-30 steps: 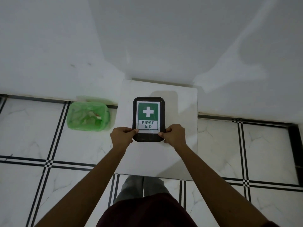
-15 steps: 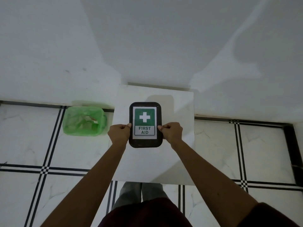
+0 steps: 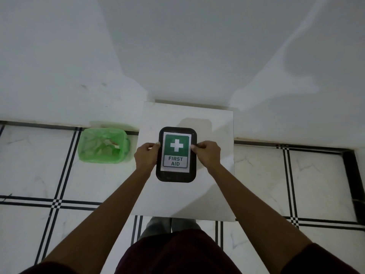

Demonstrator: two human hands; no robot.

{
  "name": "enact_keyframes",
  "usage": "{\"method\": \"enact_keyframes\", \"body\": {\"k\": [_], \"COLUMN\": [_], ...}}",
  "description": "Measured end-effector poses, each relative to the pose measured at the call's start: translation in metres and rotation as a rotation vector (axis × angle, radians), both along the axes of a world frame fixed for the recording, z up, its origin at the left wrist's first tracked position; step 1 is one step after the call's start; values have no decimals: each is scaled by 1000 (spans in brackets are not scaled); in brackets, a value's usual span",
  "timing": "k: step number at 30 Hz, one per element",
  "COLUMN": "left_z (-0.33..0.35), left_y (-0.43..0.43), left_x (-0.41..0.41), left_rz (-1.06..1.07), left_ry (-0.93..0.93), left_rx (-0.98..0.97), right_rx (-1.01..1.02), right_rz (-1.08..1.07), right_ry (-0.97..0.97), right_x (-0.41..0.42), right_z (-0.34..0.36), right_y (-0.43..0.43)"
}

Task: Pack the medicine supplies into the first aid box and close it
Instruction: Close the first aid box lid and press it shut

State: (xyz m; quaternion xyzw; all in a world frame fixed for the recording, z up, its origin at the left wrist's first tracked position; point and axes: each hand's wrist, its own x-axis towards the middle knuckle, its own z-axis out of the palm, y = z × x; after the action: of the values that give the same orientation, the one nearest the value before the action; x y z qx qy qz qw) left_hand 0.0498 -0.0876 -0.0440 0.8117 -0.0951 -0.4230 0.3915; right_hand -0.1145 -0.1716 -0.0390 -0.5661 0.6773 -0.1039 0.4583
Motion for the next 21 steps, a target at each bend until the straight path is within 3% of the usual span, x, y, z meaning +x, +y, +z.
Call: {"method": "enact_keyframes", "body": {"k": [3, 8, 11, 16, 21], "left_z": [1, -12, -18, -27, -33], "left_y": [-23, -34, -36, -41, -45], "left_x": [-8, -25, -27, -24, -16], "left_rz": [61, 319, 279, 222, 273], "left_ry": [-112, -120, -164, -185, -38], "left_rx": [-29, -81, -119, -77, -33], "right_rx": [-80, -118, -133, -203, -426], "right_rz": [-206, -441, -499, -473, -201], "right_ry": [-92, -220, -260, -244, -63], "right_x": [21, 32, 31, 38, 42], "right_z": [-1, -27, -39, -51, -56], "right_y": [-9, -1, -5, -1, 2]}}
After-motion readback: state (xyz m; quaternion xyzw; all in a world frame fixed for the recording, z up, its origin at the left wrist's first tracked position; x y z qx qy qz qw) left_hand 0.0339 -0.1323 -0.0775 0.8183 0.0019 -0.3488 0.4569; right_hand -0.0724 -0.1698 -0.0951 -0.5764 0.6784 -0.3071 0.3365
